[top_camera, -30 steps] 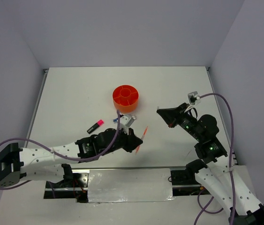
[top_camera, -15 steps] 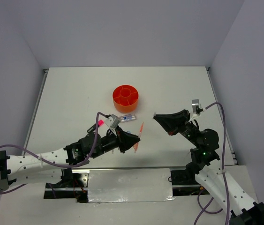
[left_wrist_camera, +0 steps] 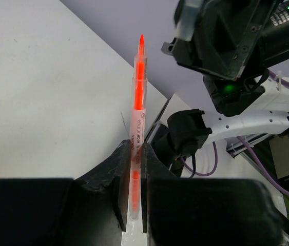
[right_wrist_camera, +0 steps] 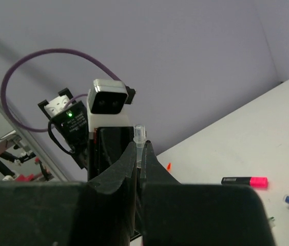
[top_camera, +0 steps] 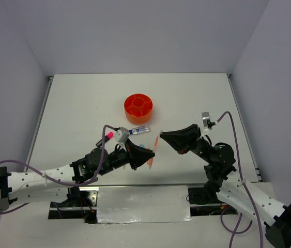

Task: Sort the stationery into containers
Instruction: Close the pen cap on the pen.

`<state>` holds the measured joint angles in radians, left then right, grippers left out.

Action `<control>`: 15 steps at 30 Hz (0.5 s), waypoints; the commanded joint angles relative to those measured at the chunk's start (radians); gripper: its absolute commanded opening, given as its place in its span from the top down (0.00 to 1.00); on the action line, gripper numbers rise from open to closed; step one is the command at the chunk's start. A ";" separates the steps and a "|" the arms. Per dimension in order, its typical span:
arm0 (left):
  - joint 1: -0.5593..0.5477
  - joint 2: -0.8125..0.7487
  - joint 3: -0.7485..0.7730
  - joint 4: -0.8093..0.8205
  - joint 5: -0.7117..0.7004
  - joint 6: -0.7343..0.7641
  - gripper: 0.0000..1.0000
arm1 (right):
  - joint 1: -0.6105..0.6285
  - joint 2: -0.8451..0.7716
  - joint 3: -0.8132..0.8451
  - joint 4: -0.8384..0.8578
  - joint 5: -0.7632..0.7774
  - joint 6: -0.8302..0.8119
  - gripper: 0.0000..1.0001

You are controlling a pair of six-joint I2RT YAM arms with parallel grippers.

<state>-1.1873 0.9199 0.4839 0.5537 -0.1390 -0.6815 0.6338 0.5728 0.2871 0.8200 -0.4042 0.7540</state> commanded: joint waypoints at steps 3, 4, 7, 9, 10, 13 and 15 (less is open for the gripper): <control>-0.003 -0.042 -0.013 0.084 0.016 0.016 0.97 | 0.029 0.035 0.011 0.068 0.076 -0.053 1.00; -0.003 -0.046 -0.014 0.083 0.013 0.014 0.97 | 0.029 0.038 0.009 0.068 0.087 -0.058 1.00; -0.003 -0.055 -0.024 0.083 0.013 0.014 0.96 | 0.029 0.055 0.014 0.076 0.087 -0.059 1.00; -0.005 -0.056 -0.028 0.081 0.010 0.013 0.96 | 0.029 0.070 0.015 0.082 0.084 -0.061 1.00; -0.005 -0.056 -0.028 0.078 0.009 0.013 0.96 | 0.029 0.073 0.020 0.082 0.082 -0.061 1.00; -0.003 -0.053 -0.024 0.065 -0.001 0.013 0.96 | 0.029 0.081 0.021 0.084 0.087 -0.059 1.00; -0.005 -0.050 -0.024 0.061 -0.002 0.014 0.96 | 0.029 0.088 0.020 0.096 0.081 -0.056 1.00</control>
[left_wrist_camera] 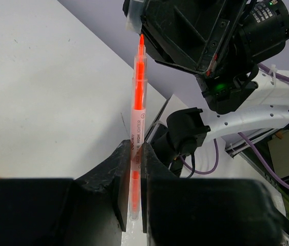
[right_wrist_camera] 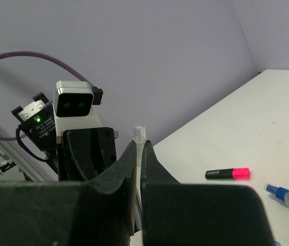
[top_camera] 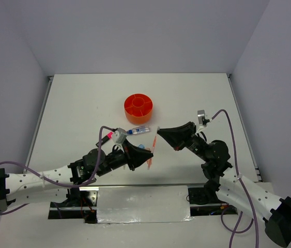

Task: Sort the stationery into containers
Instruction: Close the pen cap on the pen.

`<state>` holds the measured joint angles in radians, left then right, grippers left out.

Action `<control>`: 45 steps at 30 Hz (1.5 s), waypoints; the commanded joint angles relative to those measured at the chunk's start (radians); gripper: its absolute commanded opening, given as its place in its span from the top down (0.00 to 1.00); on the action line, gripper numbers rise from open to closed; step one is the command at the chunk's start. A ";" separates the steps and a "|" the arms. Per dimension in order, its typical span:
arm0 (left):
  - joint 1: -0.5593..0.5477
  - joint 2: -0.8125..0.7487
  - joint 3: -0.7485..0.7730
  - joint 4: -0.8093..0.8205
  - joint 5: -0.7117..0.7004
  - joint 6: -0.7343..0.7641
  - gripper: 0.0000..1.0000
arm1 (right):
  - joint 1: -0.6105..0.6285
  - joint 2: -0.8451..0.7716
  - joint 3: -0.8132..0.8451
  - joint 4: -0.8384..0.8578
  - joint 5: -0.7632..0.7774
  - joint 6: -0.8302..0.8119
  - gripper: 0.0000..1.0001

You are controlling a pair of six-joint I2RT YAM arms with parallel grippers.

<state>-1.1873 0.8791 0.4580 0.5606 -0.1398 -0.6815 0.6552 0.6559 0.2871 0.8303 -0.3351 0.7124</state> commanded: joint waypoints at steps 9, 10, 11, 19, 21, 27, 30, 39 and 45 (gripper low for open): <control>-0.003 0.004 0.013 0.032 -0.006 0.014 0.96 | 0.007 -0.001 0.034 0.053 0.021 -0.030 1.00; -0.003 0.004 0.013 0.030 -0.006 0.014 0.96 | 0.007 -0.005 0.034 0.049 0.028 -0.031 1.00; -0.003 0.003 0.011 0.028 -0.007 0.013 0.96 | 0.007 -0.009 0.035 0.040 0.031 -0.033 1.00; -0.003 -0.002 0.016 0.016 -0.020 0.016 0.96 | 0.007 0.010 0.035 0.032 0.007 -0.031 1.00; -0.003 -0.003 0.018 0.013 -0.020 0.017 0.96 | 0.007 0.014 0.026 0.038 0.002 -0.027 1.00; -0.003 -0.002 0.016 0.016 -0.026 0.016 0.95 | 0.007 0.036 0.026 0.043 -0.024 -0.022 1.00; -0.003 -0.002 0.016 0.022 -0.023 0.016 0.96 | 0.007 0.045 0.026 0.040 -0.030 -0.025 1.00; -0.003 -0.008 0.011 0.025 -0.043 0.011 0.95 | 0.007 0.042 0.001 0.053 -0.036 -0.007 1.00; -0.003 -0.002 0.015 0.022 -0.040 0.013 0.95 | 0.007 0.025 0.017 0.024 -0.022 -0.019 1.00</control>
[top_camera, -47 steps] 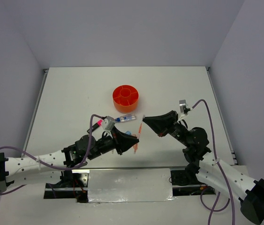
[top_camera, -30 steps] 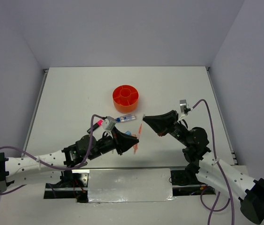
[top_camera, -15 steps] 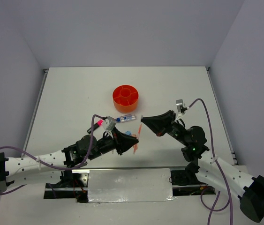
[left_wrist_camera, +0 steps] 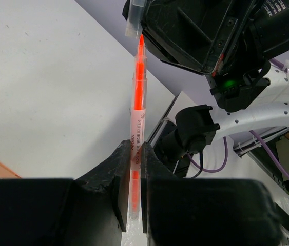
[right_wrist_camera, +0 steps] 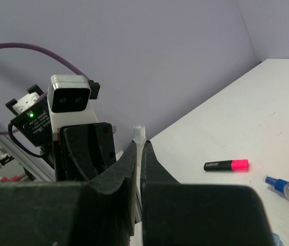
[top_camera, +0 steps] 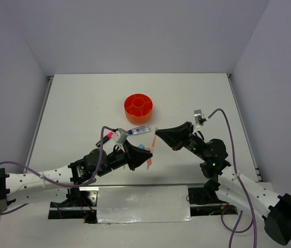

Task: Sort the stationery into containers
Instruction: Close the pen cap on the pen.

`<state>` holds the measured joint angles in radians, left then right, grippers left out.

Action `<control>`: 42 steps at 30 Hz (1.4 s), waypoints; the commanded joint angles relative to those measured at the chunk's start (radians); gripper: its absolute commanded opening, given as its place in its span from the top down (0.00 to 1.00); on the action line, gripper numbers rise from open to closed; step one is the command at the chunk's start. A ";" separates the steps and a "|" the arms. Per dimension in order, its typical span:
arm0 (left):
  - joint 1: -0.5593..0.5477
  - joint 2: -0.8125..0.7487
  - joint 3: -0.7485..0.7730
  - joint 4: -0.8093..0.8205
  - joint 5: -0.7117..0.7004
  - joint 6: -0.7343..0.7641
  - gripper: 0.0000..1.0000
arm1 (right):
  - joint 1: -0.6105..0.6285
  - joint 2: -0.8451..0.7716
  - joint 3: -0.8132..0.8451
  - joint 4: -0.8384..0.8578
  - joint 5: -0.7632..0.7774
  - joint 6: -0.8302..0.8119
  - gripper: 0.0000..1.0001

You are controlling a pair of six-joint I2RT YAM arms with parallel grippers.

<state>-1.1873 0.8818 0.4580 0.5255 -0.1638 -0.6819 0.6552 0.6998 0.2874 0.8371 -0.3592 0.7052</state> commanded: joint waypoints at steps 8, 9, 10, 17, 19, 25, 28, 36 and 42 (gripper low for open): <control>-0.003 0.008 0.025 0.048 -0.011 0.018 0.95 | 0.007 -0.039 0.125 -0.151 0.086 -0.085 1.00; -0.003 0.008 0.025 0.048 -0.010 0.018 0.95 | 0.006 -0.039 0.130 -0.156 0.086 -0.088 1.00; -0.003 0.008 0.027 0.047 -0.016 0.016 0.95 | 0.006 -0.037 0.133 -0.155 0.080 -0.088 1.00; -0.003 0.009 0.036 0.036 -0.022 0.019 0.94 | 0.006 -0.022 0.116 -0.125 0.049 -0.070 1.00; -0.003 0.006 0.038 0.034 -0.022 0.022 0.94 | 0.007 -0.022 0.108 -0.119 0.039 -0.066 1.00; -0.003 -0.001 0.053 0.018 -0.043 0.036 0.93 | 0.007 -0.039 0.070 -0.086 0.012 -0.033 1.00; -0.005 0.006 0.059 0.021 -0.042 0.039 0.93 | 0.007 -0.042 0.062 -0.092 0.006 -0.032 1.00; -0.003 0.031 0.074 0.039 -0.023 0.039 0.93 | 0.007 -0.031 0.039 -0.072 0.008 -0.026 1.00; -0.003 0.032 0.073 0.045 -0.031 0.036 0.93 | 0.007 -0.033 0.036 -0.072 0.003 -0.021 1.00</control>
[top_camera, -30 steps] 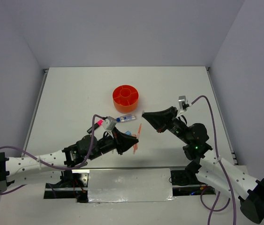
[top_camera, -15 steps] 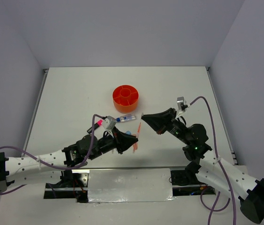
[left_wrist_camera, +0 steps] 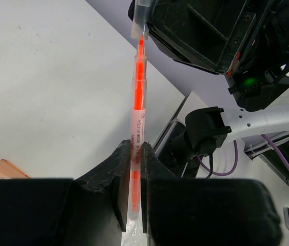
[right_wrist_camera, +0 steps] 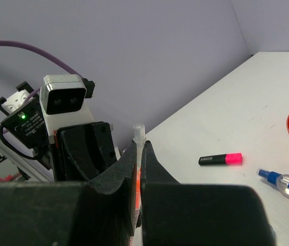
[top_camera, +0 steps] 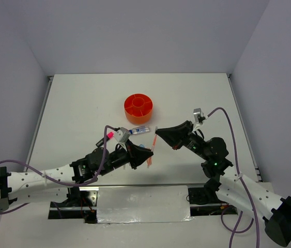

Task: Sort the stationery into containers
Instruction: Close the pen cap on the pen.

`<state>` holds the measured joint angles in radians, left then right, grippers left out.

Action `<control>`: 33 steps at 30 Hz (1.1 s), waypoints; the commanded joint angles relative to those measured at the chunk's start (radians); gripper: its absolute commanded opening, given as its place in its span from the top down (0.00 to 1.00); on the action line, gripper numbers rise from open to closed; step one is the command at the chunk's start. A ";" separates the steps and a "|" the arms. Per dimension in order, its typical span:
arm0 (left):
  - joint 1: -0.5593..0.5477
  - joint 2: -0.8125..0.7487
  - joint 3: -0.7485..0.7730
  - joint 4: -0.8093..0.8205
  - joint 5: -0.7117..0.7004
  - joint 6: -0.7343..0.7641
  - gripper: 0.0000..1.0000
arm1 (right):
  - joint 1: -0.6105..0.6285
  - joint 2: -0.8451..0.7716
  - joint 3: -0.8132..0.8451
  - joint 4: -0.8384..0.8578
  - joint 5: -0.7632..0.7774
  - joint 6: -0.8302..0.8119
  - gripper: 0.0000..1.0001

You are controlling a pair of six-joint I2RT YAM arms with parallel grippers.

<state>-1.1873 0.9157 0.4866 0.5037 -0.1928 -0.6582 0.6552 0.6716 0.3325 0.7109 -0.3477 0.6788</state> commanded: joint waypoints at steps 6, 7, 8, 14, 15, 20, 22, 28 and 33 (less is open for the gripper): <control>-0.005 -0.003 0.044 0.081 -0.008 0.014 0.93 | 0.006 -0.009 -0.033 0.078 -0.001 0.019 1.00; -0.003 -0.001 0.046 0.081 -0.008 0.015 0.93 | 0.007 -0.009 -0.035 0.079 0.000 0.024 1.00; -0.003 0.000 0.047 0.081 -0.007 0.015 0.93 | 0.006 -0.007 -0.035 0.084 0.000 0.025 1.00; -0.003 -0.003 0.046 0.093 -0.011 0.015 0.93 | 0.007 0.009 -0.046 0.120 -0.014 0.047 1.00; -0.005 -0.003 0.046 0.096 -0.016 0.017 0.93 | 0.007 0.014 -0.047 0.127 -0.017 0.051 1.00; -0.003 -0.006 0.052 0.114 -0.030 0.023 0.94 | 0.007 0.023 -0.061 0.160 -0.025 0.074 1.00; -0.003 -0.006 0.058 0.127 -0.034 0.028 0.94 | 0.009 0.026 -0.066 0.174 -0.025 0.084 1.00; -0.003 0.003 0.075 0.147 -0.040 0.038 0.95 | 0.017 0.031 -0.064 0.188 -0.027 0.097 0.99; -0.003 0.017 0.092 0.159 -0.042 0.052 0.96 | 0.027 0.033 -0.064 0.191 -0.030 0.097 0.94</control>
<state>-1.1873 0.9325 0.5159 0.5331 -0.2138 -0.6334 0.6632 0.6979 0.2729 0.8738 -0.3527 0.7757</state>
